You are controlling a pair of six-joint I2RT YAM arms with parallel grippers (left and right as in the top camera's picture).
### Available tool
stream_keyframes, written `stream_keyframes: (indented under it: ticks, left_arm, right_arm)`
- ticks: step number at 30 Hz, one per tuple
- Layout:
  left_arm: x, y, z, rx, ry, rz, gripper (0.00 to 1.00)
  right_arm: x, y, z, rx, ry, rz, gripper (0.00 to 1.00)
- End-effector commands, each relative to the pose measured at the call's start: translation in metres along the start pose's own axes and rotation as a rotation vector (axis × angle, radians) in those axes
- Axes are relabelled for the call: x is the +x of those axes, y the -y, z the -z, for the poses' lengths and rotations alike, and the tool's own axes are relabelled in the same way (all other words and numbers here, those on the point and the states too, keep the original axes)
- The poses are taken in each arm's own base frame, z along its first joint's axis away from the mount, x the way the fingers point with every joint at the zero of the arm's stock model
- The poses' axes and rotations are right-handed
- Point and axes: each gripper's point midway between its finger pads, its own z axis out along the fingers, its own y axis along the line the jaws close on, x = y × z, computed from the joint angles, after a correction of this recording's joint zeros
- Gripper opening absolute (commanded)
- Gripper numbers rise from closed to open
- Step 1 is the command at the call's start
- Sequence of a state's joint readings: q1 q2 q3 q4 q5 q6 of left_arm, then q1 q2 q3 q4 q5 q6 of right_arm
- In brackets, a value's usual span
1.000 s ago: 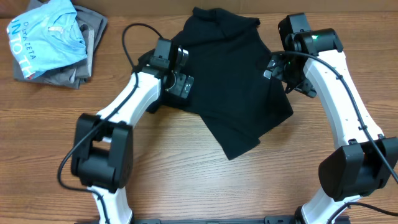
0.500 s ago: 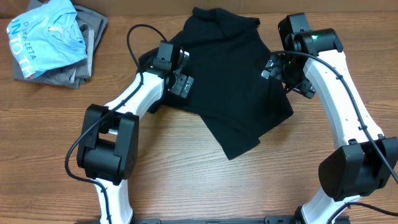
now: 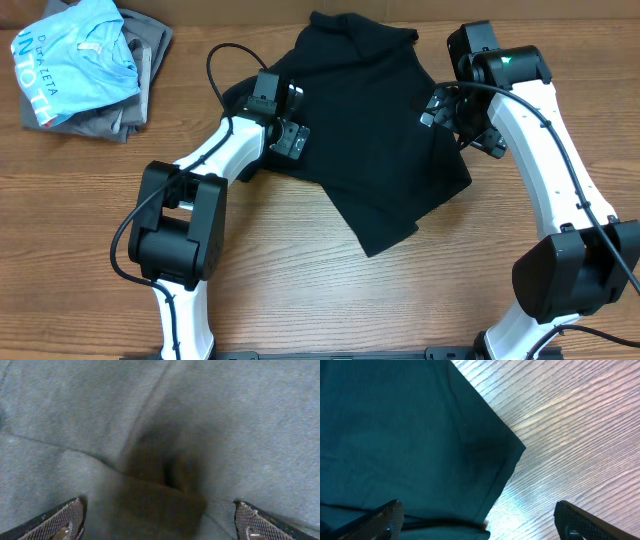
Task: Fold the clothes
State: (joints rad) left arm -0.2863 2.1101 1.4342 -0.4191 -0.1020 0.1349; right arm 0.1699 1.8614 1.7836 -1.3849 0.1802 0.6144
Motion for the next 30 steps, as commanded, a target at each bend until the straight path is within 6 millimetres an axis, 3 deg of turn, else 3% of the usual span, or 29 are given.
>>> stream_keyframes:
  ticks: [1,3,12,15,19,23,30]
  left_arm:
    - [-0.007,-0.013,0.000,-0.023,0.012,0.003,0.99]
    - [-0.008,-0.014,0.000,-0.025,0.012,0.005,0.78]
    - [-0.005,-0.016,-0.001,-0.026,0.003,0.009,0.32]
    - [-0.005,-0.017,0.000,-0.027,0.002,0.010,0.08]
    - [-0.012,-0.021,0.008,-0.035,0.009,0.033,0.04]
    - [-0.028,-0.043,0.027,-0.109,0.049,0.126,0.04]
    - [-0.036,-0.073,0.047,-0.140,0.051,0.173,0.04]
  right_arm:
    - [-0.001,0.001,0.006,-0.012,0.012,-0.013,1.00]
    - [-0.001,0.001,0.006,-0.013,0.013,-0.014,1.00]
    - [-0.001,0.001,0.006,-0.013,0.012,-0.022,1.00]
    - [0.003,0.004,0.006,-0.001,-0.002,-0.060,1.00]
    - [0.014,0.016,0.007,0.052,-0.041,-0.119,1.00]
    - [0.034,0.030,0.010,0.121,-0.114,-0.170,1.00]
    - [0.086,0.013,0.022,0.153,-0.223,-0.013,1.00]
